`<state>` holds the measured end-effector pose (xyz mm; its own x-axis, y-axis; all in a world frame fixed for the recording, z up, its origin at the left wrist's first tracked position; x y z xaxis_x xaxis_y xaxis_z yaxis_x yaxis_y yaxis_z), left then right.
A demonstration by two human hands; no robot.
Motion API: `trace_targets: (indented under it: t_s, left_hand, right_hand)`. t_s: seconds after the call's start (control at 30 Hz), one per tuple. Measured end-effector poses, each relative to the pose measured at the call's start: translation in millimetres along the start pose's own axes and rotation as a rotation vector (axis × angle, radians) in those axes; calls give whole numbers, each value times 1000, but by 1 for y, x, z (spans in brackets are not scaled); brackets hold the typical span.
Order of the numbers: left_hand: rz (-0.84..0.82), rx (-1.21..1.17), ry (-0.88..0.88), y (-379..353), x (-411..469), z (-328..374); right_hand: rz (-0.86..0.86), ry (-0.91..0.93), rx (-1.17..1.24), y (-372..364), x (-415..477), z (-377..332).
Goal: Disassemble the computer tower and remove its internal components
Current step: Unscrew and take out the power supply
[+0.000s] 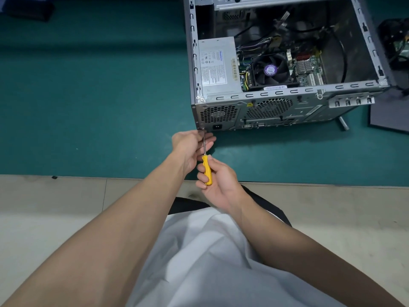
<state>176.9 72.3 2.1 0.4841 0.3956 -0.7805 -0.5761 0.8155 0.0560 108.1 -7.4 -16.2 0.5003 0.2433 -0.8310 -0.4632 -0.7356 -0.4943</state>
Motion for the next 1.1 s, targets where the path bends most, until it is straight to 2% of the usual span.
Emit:
trace_targets:
  t_s: [0.17,0.33,0.47,0.57,0.77,0.8,0.9,0.93,1.1]
  left_hand:
    - [9,17,-6,2,1,-2]
    - [34,27,3,5,-2,0]
    - [82,56,-35,5,-1,2]
    - [111,80,-75,4,1,3]
    - [99,128,-102,2,1,3]
    - [95,128,-98,3,0,3]
    - [86,112,-68,3,0,2]
    - [84,107,-57,3,0,2]
    - [74,114,-66,2,-2,2]
  right_hand:
    - [-142,-155,211,4,6,4]
    - [-159,-202,283,4,11,6]
    - [-104,-212,286,-2,14,9]
    - [46,-132,199,-6,17,10]
    - [354,180,-132,-13,13,9]
    - [400,250,-267,-16,11,7]
    - [577,524,-884,-21,1,1]
    - [617,581,-994,-22,0,1]
    - [665,719,-1169,-23,-4,0]
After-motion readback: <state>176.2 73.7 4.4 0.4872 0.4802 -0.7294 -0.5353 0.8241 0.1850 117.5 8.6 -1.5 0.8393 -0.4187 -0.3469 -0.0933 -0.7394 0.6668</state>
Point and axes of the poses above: each hand's wrist, its own x-axis towards the middle knuckle, its own y-axis out of the back of the hand, z = x × y, the point moved 4 cm from there along x, towards the middle knuckle, and after that the axes turned 12 degrees about z, right-handed, at the moved point
